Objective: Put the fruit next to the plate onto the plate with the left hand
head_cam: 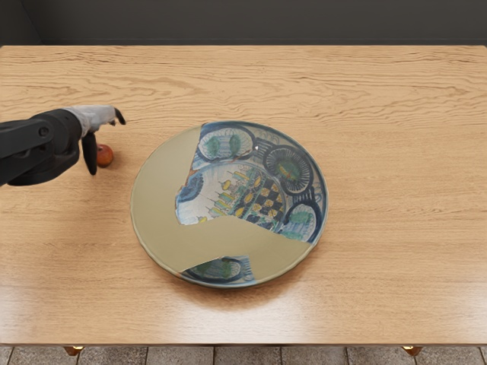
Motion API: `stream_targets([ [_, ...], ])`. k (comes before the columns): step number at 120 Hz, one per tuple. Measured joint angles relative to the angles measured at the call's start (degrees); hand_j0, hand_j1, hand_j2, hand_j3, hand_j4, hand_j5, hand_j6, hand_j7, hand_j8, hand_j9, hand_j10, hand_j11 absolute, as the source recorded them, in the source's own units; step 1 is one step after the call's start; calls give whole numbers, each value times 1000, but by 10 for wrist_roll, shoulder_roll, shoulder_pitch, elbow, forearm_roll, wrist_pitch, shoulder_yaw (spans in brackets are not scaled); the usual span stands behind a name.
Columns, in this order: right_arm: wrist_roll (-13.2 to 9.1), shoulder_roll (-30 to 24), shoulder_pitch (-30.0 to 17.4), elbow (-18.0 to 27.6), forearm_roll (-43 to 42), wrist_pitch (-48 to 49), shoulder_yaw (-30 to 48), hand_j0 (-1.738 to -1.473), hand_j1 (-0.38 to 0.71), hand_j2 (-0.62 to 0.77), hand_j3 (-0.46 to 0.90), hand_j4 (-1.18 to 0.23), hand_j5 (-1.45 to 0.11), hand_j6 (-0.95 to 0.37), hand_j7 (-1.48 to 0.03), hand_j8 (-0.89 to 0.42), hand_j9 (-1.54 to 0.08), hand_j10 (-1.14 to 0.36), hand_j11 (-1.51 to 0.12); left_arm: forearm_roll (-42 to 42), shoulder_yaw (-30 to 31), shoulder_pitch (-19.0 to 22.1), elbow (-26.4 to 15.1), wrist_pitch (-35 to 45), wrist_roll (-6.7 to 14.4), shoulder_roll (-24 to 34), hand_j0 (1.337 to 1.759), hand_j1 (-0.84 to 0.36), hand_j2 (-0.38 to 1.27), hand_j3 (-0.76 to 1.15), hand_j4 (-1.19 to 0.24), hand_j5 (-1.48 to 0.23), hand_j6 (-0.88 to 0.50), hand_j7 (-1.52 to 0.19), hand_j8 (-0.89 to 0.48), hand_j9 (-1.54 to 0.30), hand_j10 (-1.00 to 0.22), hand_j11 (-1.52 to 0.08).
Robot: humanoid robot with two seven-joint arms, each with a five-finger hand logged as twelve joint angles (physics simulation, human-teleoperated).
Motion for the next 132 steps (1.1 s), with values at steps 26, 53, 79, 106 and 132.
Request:
stream_targets([
  [26, 0, 0, 0, 0, 0, 0, 0, -1658, -329, -4, 0, -17, -22, -16, -22, -16, -22, -17, -22, 1, 23, -2, 43, -1, 0, -33, 1658, -52, 70, 0, -341, -438, -342, -438, -342, -438, -340, -438],
  [53, 0, 0, 0, 0, 0, 0, -1, -1658, -329, -4, 0, -17, -22, -16, -22, -16, -22, -17, -22, 3, 27, -2, 94, 3, 0, -56, 1658, -97, 79, 0, -378, -487, -379, -487, -379, -487, -378, -486],
  [79, 0, 0, 0, 0, 0, 0, 0, -1658, -329, -4, 0, -17, -22, -16, -22, -16, -22, -17, -22, 9, 35, 0, 136, 27, 0, -74, 1658, -100, 79, 0, -380, -490, -381, -490, -381, -490, -380, -490],
  [106, 0, 0, 0, 0, 0, 0, 0, -1658, -329, -4, 0, -17, -22, -16, -22, -16, -22, -17, -22, 8, 61, 5, 140, 45, 0, -90, 1658, -96, 78, 0, -376, -485, -377, -485, -377, -485, -376, -485],
  [132, 0, 0, 0, 0, 0, 0, 0, -1658, -329, -4, 0, -17, -22, -16, -22, -16, -22, -17, -22, 3, 72, 6, 140, 47, 0, -97, 1658, -89, 77, 0, -371, -479, -371, -478, -371, -478, -370, -478],
])
